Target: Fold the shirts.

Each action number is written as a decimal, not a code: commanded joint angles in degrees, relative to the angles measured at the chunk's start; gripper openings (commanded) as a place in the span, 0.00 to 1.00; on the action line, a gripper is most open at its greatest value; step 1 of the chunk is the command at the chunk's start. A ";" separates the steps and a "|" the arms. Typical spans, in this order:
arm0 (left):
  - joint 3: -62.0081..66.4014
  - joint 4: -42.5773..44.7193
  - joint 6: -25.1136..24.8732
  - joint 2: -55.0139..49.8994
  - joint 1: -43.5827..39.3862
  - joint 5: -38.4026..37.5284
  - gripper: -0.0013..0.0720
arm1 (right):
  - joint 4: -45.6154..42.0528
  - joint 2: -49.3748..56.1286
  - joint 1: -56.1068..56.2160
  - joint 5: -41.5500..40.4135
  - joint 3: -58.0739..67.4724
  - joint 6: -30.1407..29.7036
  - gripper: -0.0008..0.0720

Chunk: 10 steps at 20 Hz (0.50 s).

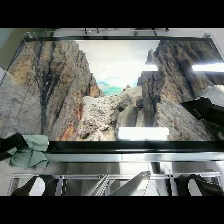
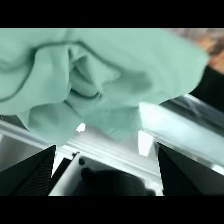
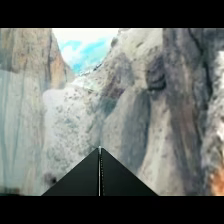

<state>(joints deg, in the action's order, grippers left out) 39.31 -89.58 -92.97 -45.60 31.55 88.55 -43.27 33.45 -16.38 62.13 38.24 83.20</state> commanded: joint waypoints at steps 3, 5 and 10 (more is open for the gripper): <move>-6.60 1.51 2.01 -7.02 -0.92 -9.35 0.96 | 0.04 4.50 0.07 -0.39 -0.02 -1.33 0.04; -5.05 1.33 2.69 -11.80 -3.72 -15.08 0.67 | 0.07 5.05 0.07 -0.37 -0.02 -3.78 0.04; 6.03 -6.86 2.67 -22.91 -10.99 -20.09 0.05 | 0.02 5.14 0.04 -0.42 -0.02 -3.96 0.04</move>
<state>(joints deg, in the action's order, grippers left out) 39.86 -90.02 -89.95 -62.76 24.47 72.58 -43.24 38.33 -16.38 61.76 38.24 79.81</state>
